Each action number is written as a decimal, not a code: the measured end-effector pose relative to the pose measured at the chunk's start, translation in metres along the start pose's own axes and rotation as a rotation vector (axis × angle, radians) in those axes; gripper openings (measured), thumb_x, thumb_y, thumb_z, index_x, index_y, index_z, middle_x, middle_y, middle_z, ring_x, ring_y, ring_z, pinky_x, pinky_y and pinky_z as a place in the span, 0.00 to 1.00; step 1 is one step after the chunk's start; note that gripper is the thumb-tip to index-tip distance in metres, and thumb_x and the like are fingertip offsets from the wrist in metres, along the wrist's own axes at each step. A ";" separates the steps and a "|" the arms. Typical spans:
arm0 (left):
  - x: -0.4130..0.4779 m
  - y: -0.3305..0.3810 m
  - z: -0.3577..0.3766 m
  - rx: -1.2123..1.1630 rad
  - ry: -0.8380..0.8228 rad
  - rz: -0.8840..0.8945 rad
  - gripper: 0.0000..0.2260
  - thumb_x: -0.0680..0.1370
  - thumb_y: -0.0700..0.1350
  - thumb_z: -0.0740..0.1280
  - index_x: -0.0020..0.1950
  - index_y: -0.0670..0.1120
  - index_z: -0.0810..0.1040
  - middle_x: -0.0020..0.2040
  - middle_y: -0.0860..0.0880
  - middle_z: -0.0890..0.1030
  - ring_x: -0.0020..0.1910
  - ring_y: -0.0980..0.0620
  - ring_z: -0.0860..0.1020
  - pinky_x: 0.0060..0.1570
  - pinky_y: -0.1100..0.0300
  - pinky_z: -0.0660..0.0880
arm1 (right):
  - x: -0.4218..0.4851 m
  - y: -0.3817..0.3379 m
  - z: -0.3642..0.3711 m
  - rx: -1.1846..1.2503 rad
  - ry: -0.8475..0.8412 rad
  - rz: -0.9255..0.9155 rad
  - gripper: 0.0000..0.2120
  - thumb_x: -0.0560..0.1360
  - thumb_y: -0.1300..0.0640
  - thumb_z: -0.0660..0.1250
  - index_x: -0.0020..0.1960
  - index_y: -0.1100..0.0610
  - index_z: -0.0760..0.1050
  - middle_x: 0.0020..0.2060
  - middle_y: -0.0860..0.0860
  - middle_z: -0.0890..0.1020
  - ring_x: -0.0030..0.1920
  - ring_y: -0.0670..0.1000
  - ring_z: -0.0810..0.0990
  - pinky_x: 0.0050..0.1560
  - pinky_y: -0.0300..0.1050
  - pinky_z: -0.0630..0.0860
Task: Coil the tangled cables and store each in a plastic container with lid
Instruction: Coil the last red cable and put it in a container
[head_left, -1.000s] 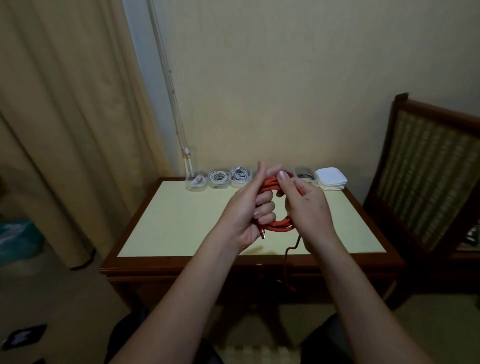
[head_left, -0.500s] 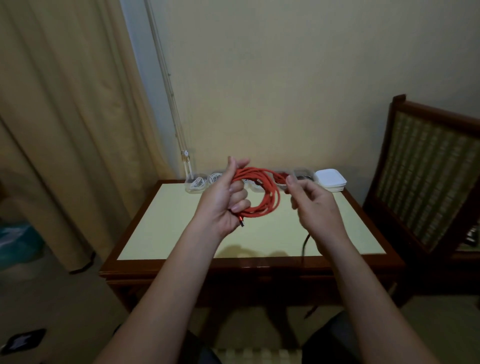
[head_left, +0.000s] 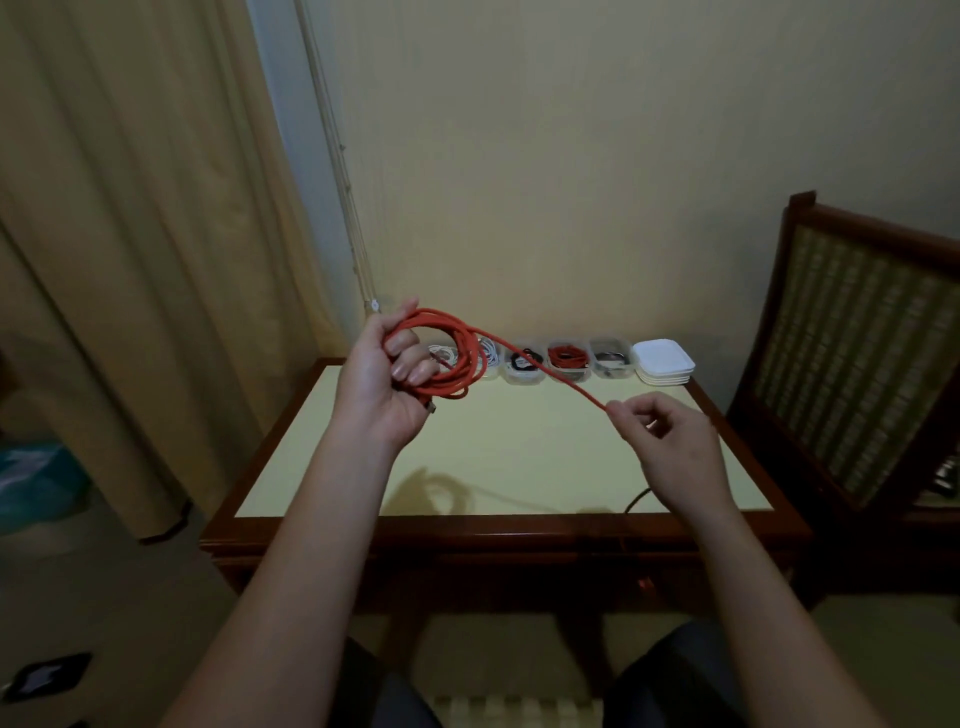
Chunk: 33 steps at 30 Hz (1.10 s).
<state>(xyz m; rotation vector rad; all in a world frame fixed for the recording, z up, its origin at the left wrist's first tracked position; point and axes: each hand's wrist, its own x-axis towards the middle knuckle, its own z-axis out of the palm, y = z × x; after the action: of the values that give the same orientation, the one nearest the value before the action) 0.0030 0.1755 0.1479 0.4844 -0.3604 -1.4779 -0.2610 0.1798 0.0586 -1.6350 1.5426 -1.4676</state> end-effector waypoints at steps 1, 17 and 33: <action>0.002 -0.001 -0.001 0.014 0.008 0.014 0.04 0.82 0.40 0.62 0.51 0.43 0.76 0.25 0.54 0.61 0.18 0.57 0.59 0.18 0.67 0.57 | -0.001 0.001 0.002 -0.047 -0.002 -0.030 0.09 0.76 0.49 0.73 0.40 0.51 0.81 0.34 0.46 0.81 0.32 0.43 0.74 0.37 0.39 0.70; -0.025 -0.063 -0.003 1.302 -0.243 0.317 0.13 0.82 0.43 0.66 0.67 0.48 0.76 0.39 0.47 0.82 0.31 0.53 0.81 0.33 0.59 0.79 | -0.012 -0.056 0.029 -0.061 -0.169 -0.400 0.15 0.80 0.51 0.70 0.34 0.49 0.78 0.27 0.41 0.78 0.31 0.43 0.75 0.33 0.37 0.67; -0.036 -0.057 0.012 0.598 -0.368 -0.155 0.18 0.79 0.44 0.66 0.68 0.38 0.74 0.25 0.55 0.69 0.18 0.62 0.58 0.19 0.68 0.55 | -0.011 -0.064 0.016 0.391 -0.531 0.062 0.22 0.71 0.42 0.76 0.61 0.49 0.79 0.49 0.44 0.86 0.48 0.41 0.83 0.49 0.38 0.77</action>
<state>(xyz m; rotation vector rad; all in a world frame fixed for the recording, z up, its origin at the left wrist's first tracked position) -0.0540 0.2084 0.1308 0.7231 -1.0947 -1.6013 -0.2176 0.2021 0.1045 -1.5521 0.9375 -1.0916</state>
